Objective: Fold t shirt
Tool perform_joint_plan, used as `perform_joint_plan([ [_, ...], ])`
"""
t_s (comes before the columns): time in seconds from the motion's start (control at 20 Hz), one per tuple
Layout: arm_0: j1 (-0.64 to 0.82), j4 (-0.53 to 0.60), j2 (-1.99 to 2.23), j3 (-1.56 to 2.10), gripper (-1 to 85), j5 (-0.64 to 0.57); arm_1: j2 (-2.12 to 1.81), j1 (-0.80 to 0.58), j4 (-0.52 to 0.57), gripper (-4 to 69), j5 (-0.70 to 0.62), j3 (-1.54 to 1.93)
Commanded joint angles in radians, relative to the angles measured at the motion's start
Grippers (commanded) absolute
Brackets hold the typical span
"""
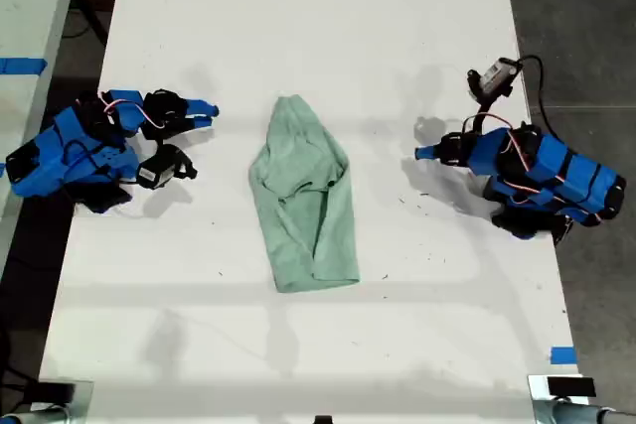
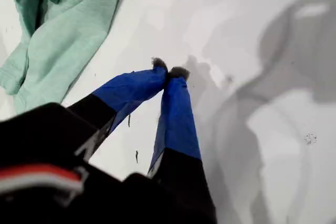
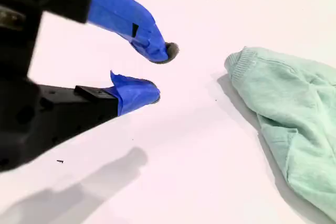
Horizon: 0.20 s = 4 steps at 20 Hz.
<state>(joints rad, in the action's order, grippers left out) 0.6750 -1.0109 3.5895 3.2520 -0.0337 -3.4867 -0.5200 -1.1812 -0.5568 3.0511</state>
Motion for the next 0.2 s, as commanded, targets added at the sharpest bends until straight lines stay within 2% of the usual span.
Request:
perform_joint_plan([
  [0.0,0.014,0.000,0.002,0.041,8.6,-0.008,-0.017,-0.012,-0.003,1.9,-0.009,0.055],
  [0.15,0.014,0.000,0.002,0.041,8.6,-0.008,-0.017,-0.014,-0.002,1.9,-0.014,0.055],
])
